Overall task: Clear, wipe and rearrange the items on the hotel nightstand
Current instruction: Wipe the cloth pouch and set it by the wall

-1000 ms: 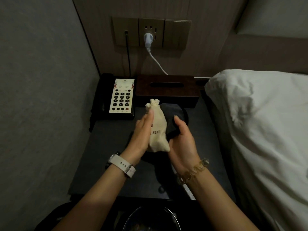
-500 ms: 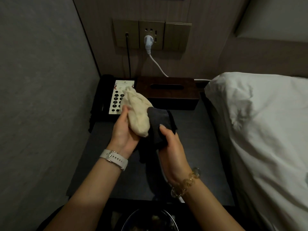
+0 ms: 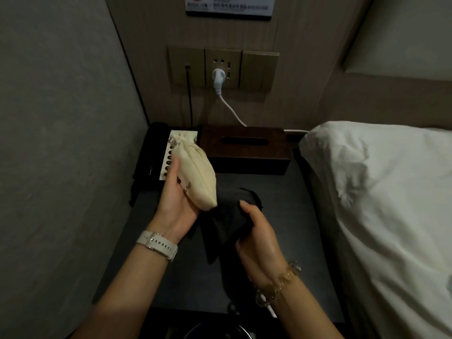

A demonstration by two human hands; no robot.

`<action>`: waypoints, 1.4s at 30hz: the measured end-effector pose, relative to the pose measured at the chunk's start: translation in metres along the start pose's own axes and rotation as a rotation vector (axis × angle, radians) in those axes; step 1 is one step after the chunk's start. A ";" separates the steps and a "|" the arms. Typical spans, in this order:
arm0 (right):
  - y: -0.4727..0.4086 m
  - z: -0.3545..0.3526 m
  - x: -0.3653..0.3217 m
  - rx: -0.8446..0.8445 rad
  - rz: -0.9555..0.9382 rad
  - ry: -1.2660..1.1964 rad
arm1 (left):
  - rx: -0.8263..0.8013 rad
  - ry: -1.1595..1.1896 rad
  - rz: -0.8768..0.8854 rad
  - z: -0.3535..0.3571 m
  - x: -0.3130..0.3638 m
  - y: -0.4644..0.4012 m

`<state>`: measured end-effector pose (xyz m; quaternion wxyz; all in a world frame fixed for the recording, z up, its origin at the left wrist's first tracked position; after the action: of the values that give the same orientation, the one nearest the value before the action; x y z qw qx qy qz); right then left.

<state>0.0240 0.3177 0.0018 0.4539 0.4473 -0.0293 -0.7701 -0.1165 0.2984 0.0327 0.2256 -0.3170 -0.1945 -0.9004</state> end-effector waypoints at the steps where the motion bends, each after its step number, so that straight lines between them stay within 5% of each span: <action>1: 0.000 0.002 -0.002 -0.023 0.024 -0.051 | -0.008 -0.029 0.006 0.001 0.001 0.000; 12: -0.019 -0.005 -0.021 -0.062 0.083 -0.308 | -0.017 -0.400 0.283 0.031 0.033 -0.079; 19: -0.031 -0.012 -0.022 0.017 0.119 -0.291 | 0.299 -0.957 0.394 0.037 0.060 -0.161; 32: -0.043 -0.019 -0.010 0.061 0.203 -0.264 | 0.441 -1.091 0.391 0.034 0.066 -0.222; 42: -0.050 -0.035 -0.016 0.091 0.116 0.120 | 0.462 -1.159 0.256 0.025 0.062 -0.217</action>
<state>0.0183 0.3714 -0.0314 0.4780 0.5101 -0.0628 -0.7123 -0.2626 0.4718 0.0472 0.2521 -0.7166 -0.4348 -0.4835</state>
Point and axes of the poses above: each hand's wrist, its own y-axis away from the middle knuckle, its own z-axis out of the palm, x = y × z, the point moved 9 cm from there along -y, towards the middle knuckle, and after that the axes turned 4 degrees about y, right-handed, at the moved point
